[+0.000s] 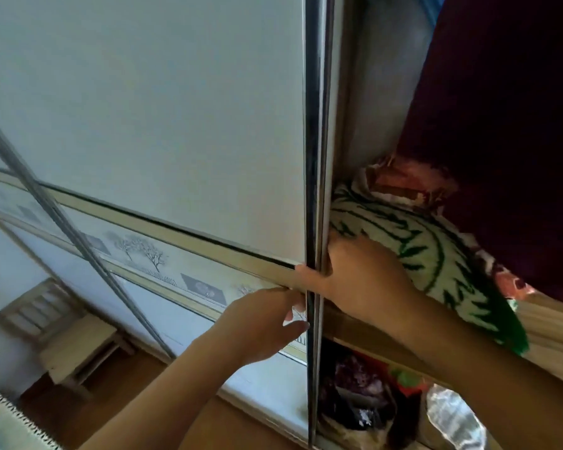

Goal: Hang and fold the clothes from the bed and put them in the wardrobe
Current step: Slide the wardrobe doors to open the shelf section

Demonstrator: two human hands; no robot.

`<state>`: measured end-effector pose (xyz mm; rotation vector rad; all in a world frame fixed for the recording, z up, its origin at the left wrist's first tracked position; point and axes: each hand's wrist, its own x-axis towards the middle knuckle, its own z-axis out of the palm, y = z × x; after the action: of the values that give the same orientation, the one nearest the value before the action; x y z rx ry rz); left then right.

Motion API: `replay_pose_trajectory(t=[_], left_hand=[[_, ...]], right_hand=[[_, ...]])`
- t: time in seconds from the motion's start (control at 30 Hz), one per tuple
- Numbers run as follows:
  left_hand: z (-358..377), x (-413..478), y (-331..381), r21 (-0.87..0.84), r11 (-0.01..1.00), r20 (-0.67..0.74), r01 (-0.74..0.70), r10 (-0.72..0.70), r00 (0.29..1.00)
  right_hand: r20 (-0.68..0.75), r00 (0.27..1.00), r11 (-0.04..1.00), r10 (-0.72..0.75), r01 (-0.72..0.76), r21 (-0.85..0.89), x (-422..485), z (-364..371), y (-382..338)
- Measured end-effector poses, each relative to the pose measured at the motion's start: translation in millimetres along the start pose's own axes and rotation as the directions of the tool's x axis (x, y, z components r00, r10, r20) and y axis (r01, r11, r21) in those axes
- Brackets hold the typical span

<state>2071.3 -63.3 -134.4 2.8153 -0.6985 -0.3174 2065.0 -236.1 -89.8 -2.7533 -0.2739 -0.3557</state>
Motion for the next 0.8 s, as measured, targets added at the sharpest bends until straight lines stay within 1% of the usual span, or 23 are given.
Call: replay_pose_trajectory(t=[0.13,0.27,0.43,0.5,0.57,0.6,0.63,0.67,0.7,0.73,0.77,0.8], left_hand=[[-3,5,6,0.019,0.995,0.024,-0.097,0.097,0.995],[3,6,21,0.031,0.98,0.062,-0.195,0.193,0.979],[19,6,42,0.083,0.97,0.082,-0.229,0.223,0.971],[26,5,55,0.108,0.962,0.047,-0.25,0.246,0.968],[34,3,70,0.121,0.951,-0.055,-0.285,0.293,0.954],[38,1,78,0.094,0.941,-0.151,-0.325,0.336,0.93],[40,-2,86,0.047,0.922,-0.251,-0.384,0.383,0.889],[40,-5,95,0.016,0.884,-0.366,-0.467,0.44,0.82],[38,-8,102,0.031,0.83,-0.498,-0.557,0.496,0.711],[36,-10,110,0.075,0.782,-0.605,-0.619,0.529,0.595],[33,-10,117,0.133,0.76,-0.674,-0.636,0.54,0.504],[29,-9,124,0.197,0.765,-0.713,-0.613,0.541,0.447]], right_hand=[[0.008,0.996,0.996,0.09,-0.09,0.014,-14,-8,6],[0.054,0.984,0.985,0.17,-0.17,-0.013,-35,-22,20],[0.056,0.968,0.969,0.244,-0.246,0.022,-76,-49,45],[0.054,0.961,0.962,0.271,-0.272,0.027,-93,-56,60],[0.037,0.949,0.949,0.313,-0.315,0.028,-112,-64,77],[0.024,0.941,0.94,0.339,-0.34,0.042,-122,-68,86],[0.011,0.932,0.931,0.362,-0.363,0.045,-132,-72,94],[-0.004,0.926,0.925,0.378,-0.378,0.035,-142,-77,100],[-0.012,0.918,0.918,0.397,-0.396,0.012,-152,-81,108],[-0.019,0.909,0.909,0.417,-0.417,0.005,-162,-85,116],[-0.019,0.893,0.893,0.451,-0.451,0.002,-172,-90,123],[-0.028,0.876,0.876,0.481,-0.482,-0.006,-182,-94,129]])
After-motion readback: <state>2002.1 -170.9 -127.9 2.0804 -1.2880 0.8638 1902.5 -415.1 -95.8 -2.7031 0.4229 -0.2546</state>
